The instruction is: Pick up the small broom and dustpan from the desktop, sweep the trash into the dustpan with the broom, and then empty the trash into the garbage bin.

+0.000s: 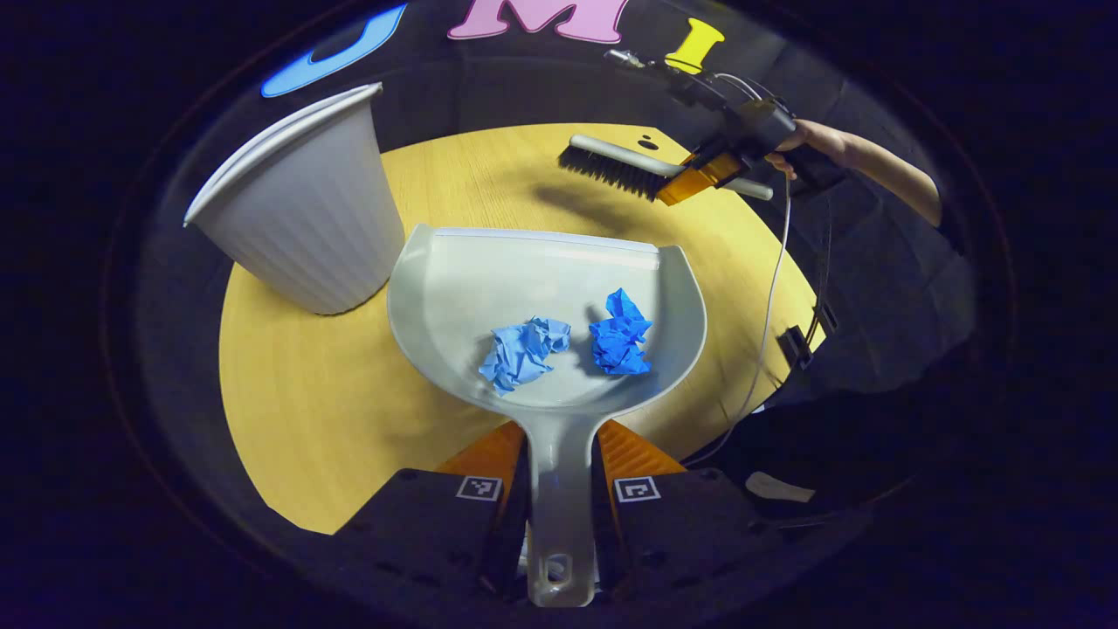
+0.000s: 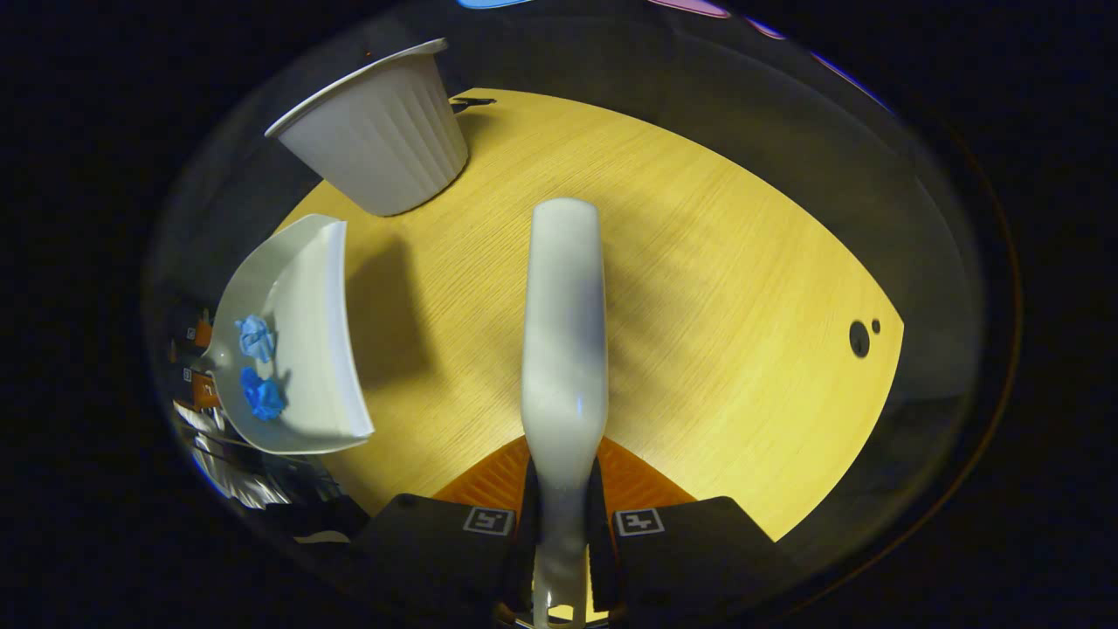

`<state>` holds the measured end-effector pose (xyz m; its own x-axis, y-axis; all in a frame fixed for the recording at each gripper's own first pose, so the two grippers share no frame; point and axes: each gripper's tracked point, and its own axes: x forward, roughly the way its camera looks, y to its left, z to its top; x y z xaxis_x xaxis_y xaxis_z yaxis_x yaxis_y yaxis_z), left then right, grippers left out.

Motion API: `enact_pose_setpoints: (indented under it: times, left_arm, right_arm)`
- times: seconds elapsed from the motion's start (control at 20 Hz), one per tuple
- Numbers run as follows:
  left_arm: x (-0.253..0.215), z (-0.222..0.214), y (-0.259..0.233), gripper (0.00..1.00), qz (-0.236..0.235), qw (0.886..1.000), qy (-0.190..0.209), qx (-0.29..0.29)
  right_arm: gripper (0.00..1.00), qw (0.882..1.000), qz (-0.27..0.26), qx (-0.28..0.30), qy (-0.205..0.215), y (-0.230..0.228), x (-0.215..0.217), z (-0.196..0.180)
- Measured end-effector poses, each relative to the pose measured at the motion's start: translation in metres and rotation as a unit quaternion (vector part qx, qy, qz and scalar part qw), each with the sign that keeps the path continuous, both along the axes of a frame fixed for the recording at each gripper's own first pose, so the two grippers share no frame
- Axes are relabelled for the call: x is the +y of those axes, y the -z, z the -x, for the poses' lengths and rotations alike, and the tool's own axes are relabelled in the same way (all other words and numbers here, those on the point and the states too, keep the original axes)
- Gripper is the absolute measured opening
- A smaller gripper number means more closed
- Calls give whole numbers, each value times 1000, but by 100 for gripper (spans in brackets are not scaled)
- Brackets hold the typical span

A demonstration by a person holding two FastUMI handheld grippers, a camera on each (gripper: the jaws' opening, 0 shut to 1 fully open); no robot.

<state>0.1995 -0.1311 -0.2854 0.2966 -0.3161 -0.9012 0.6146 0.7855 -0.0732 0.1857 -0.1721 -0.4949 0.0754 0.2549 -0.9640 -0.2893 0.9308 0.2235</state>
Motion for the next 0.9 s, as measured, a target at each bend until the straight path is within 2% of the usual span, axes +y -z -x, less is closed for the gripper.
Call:
enact_pose_setpoints:
  times: [0.05,0.1,0.2,0.3,0.35,0.4,0.45,0.6,0.75,0.85,0.9]
  left_arm:
    - [0,-3,-6,30,3,1000,-8,-6]
    - [-2,-4,-14,29,11,1000,-22,-9]
    - [-1,-18,-33,30,31,997,-63,-42]
    - [9,-37,-48,31,28,993,-87,-69]
    - [14,-46,-53,30,22,992,-94,-81]
    - [18,-55,-58,31,14,990,-104,-94]
    - [23,-69,-61,30,4,987,-120,-107]
    - [60,-121,-101,30,-20,979,-160,-122]
    - [92,-174,-104,30,-66,977,-169,-116]
    - [107,-204,-93,30,-106,976,-168,-88]
    - [115,-217,-90,30,-132,975,-164,-75]
  right_arm:
    - [31,1000,-5,-1,7,2,-1,2]
    - [28,1000,-11,-3,14,2,1,3]
    - [28,999,-21,-14,24,6,-3,8]
    - [28,999,-31,-26,34,5,-4,11]
    - [24,998,-30,-33,35,5,-6,10]
    - [24,998,-26,-41,36,3,-4,9]
    - [28,998,-29,-47,40,1,-1,9]
    - [28,996,-54,-48,57,5,-3,10]
    - [28,994,-71,-45,69,10,-3,12]
    - [28,993,-76,-39,83,14,-3,14]
    - [24,992,-80,-37,90,15,-2,16]
